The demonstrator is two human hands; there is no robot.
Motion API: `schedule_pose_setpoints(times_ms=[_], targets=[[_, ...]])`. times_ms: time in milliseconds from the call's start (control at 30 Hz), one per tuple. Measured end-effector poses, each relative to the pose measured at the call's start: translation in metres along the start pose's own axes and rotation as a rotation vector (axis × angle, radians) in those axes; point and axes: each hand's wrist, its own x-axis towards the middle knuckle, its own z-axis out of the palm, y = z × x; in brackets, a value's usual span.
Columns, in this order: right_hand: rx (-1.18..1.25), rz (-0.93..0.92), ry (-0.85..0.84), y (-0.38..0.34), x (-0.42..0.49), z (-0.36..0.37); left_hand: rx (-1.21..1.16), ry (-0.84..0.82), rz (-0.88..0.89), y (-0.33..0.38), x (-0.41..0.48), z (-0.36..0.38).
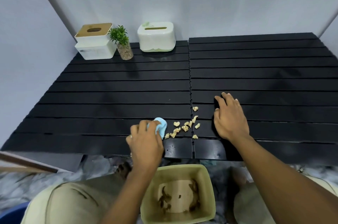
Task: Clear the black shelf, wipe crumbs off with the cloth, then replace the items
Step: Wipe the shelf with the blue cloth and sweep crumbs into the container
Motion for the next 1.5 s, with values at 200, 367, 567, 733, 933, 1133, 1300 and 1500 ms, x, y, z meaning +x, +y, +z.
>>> schedule_pose_setpoints(times_ms=[200,367,567,733,933,1133,1300,1500], targets=[[-0.011,-0.004,-0.009,0.000,0.000,0.002,-0.021,-0.067,-0.028,0.057,-0.006,0.016],[-0.014,-0.008,-0.008,0.000,-0.001,0.001,-0.138,-0.164,0.057,0.061,0.006,0.010],[-0.013,-0.009,-0.005,0.002,0.001,0.002,-0.244,-0.155,0.173,0.003,0.080,-0.008],[-0.015,-0.012,0.004,0.002,0.001,0.002,-0.169,-0.150,0.210,-0.001,0.084,0.014],[-0.003,-0.009,0.011,0.003,0.002,0.004,-0.103,-0.126,0.249,0.022,0.054,0.027],[0.154,0.010,0.025,0.007,0.006,0.000,-0.273,-0.213,0.435,0.015,0.096,0.020],[0.238,0.028,0.066,-0.001,0.012,-0.002,-0.255,-0.339,0.542,0.028,0.128,0.019],[0.257,-0.472,-0.116,-0.045,0.048,-0.026,-0.295,-0.035,0.226,-0.021,0.113,0.018]])
